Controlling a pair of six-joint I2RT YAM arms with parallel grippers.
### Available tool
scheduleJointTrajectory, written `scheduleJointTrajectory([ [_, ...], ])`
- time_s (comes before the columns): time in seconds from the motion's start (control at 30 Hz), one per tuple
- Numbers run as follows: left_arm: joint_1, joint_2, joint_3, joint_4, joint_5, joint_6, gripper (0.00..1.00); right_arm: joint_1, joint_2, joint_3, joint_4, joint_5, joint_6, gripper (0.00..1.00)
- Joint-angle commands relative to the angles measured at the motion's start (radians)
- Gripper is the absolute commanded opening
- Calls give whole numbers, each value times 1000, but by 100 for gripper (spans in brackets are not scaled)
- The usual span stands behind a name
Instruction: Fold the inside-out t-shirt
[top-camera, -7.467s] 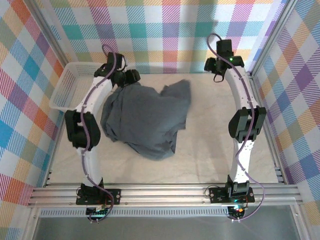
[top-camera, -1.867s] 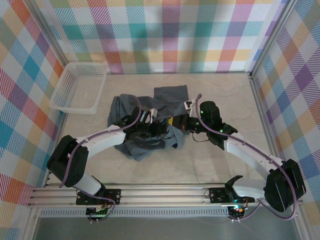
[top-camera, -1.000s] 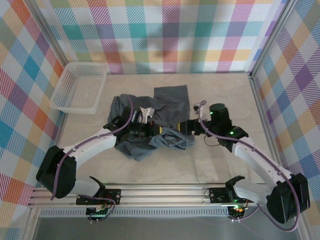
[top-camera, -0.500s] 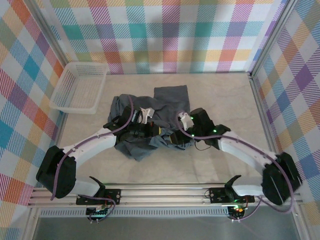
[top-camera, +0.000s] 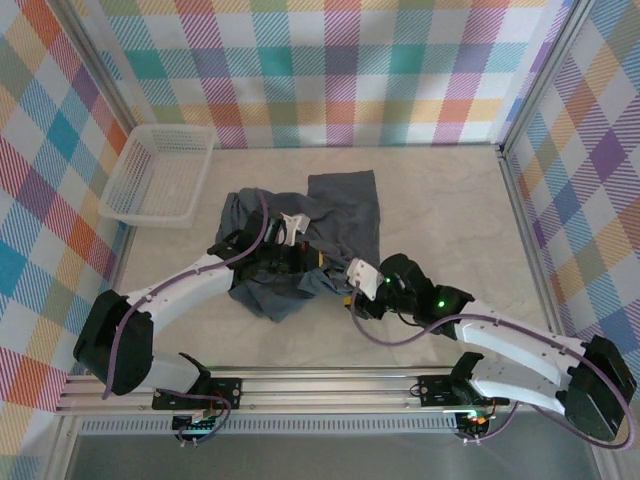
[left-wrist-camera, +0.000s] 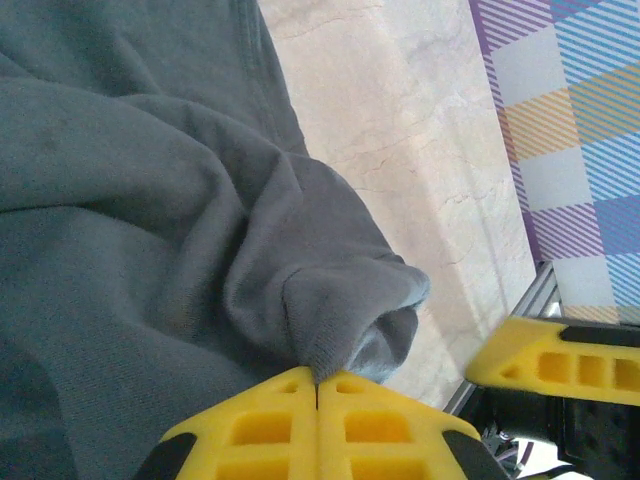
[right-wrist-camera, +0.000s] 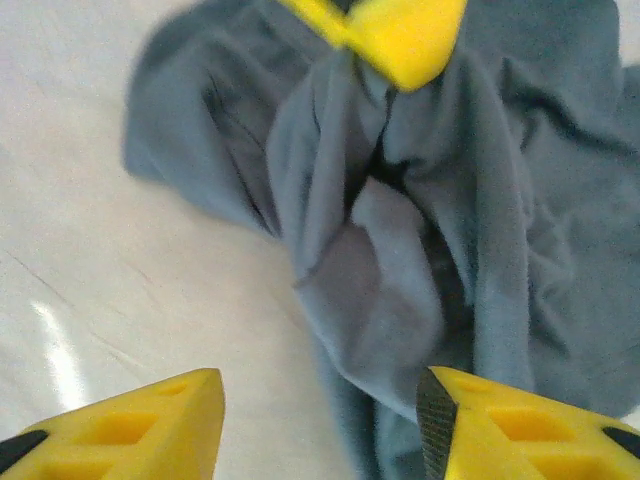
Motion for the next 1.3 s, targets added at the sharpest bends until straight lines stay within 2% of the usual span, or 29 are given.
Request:
scheduleJointTrajectory([
  [0.0,4,15,27,-15,12,26,0,1,32,-64,150,68,-466,50],
  [0.17,4,12,17,-8,7,30,0,0,62,-77,230,22,-596,47],
  [0.37,4,14,13,-2,17,31,0,-1,150,-64,338,52,-656,47],
  [0.53,4,8,9,-4,12,35,0,-2,232,-35,359,68,-707,49],
  [0.6,4,5,6,-7,12,38,0,-4,244,-25,368,70,-710,46],
  [0.73,4,-1,0,-12,6,44,0,-14,219,-6,322,40,-705,38],
  [0.9,4,-1,-7,-8,5,43,0,-50,127,-10,216,-32,-679,42],
  [1.1,4,6,-6,6,13,36,0,-61,148,-4,223,-35,-674,33],
  [1.27,4,1,-7,0,7,37,0,-61,206,9,259,-61,-666,43],
])
